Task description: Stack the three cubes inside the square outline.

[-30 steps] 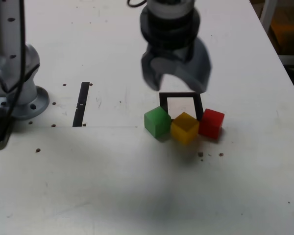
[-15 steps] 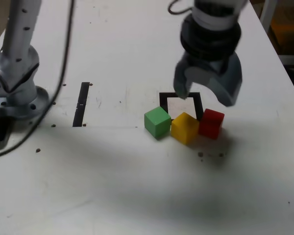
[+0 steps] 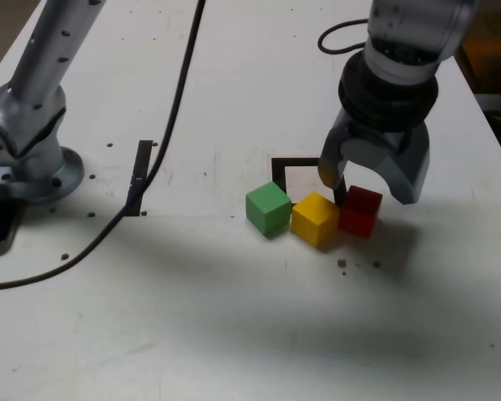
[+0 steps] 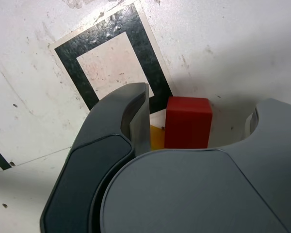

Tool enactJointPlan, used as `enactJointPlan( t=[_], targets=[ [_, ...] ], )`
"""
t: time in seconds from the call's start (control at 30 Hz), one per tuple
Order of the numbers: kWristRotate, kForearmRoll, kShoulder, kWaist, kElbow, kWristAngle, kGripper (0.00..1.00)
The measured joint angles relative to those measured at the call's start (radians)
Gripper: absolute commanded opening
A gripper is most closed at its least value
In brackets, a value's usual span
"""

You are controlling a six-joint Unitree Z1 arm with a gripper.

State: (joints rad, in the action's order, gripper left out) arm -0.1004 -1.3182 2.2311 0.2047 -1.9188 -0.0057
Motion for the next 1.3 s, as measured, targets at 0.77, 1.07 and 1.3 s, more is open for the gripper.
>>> enactJointPlan(
  t=[0.77,1.07,1.3],
  targets=[
    [-0.005,0.011,0.074,-0.016,-0.012,-0.005,0.66],
    [-0.005,0.02,0.077,-0.016,-0.004,0.003,0.35],
    [-0.005,0.026,0.077,-0.016,-0.003,0.001,0.26]
  ],
)
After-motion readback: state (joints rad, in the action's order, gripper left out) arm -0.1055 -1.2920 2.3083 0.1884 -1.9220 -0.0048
